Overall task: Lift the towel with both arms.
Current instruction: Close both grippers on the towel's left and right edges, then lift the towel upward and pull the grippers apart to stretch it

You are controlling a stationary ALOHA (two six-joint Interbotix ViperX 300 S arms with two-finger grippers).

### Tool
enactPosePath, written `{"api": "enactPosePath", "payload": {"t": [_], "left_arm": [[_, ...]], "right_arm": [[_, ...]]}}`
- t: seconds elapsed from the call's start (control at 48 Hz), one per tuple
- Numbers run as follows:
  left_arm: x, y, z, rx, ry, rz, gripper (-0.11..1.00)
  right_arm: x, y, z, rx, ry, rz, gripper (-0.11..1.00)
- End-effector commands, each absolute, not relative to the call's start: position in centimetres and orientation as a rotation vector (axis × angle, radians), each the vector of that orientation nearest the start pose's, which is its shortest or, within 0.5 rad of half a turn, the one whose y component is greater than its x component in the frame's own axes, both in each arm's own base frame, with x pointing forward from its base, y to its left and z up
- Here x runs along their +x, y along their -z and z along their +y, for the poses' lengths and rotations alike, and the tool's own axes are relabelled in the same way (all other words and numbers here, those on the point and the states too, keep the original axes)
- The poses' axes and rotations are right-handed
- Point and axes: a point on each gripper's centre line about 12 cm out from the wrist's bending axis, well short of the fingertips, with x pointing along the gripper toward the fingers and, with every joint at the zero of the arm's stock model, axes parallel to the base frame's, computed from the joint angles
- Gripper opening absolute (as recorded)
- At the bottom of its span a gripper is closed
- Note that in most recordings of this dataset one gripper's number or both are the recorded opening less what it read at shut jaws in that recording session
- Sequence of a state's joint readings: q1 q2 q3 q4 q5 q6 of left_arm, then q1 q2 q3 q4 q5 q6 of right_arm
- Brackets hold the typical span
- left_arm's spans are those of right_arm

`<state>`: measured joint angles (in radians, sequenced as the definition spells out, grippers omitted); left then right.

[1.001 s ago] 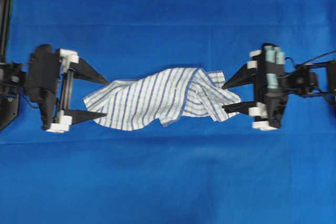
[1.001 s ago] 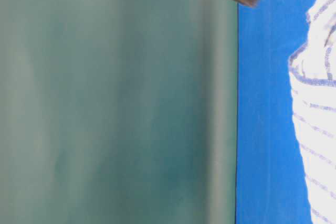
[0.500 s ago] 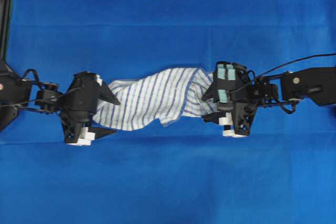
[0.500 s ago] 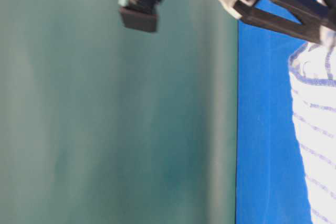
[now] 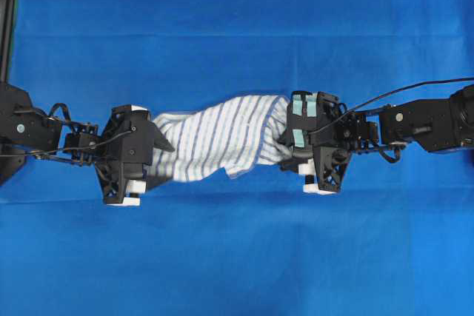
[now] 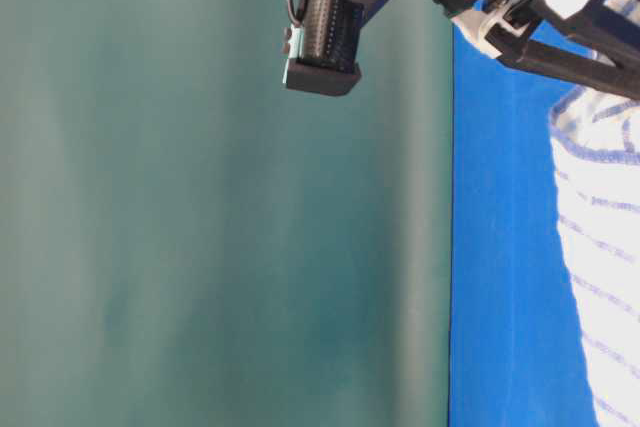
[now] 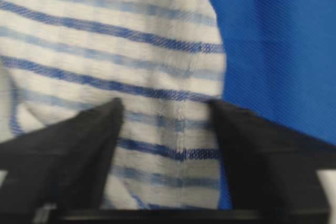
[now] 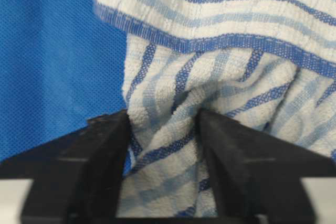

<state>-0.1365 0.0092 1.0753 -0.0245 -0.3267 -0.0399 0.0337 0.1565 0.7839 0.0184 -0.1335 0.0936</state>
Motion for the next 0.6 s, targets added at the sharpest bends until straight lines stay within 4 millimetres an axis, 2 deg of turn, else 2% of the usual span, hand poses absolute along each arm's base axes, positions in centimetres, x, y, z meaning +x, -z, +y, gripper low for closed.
{"api": "enactPosePath", "payload": {"t": [0.0,0.104,0.146,0.167,0.334,0.584], "left_arm": [[28.9,-8.3,-3.9,-0.005,0.098,0.771,0.45],[28.7,-8.6,-3.9,0.001,0.100,0.792,0.14],[28.7,-8.9,-3.8,0.000,0.098,0.790,0.05],[28.7,-9.1,-3.7,0.000,0.097,0.787,0.02],[28.7,-12.0,-2.8,-0.023,0.067,0.720,0.01],[27.7,-18.5,0.9,-0.071,-0.050,0.556,0.01]], "right_arm": [[37.1,-9.5,1.2,0.096,0.016,0.774,0.47],[37.2,-9.9,1.2,0.097,0.015,0.766,0.14],[37.2,-10.1,1.2,0.097,0.016,0.761,0.07],[37.2,-10.2,1.2,0.098,0.016,0.757,0.07],[37.2,-12.1,0.9,0.101,0.019,0.715,0.07],[36.8,-17.9,-0.3,0.115,0.043,0.591,0.07]]}}
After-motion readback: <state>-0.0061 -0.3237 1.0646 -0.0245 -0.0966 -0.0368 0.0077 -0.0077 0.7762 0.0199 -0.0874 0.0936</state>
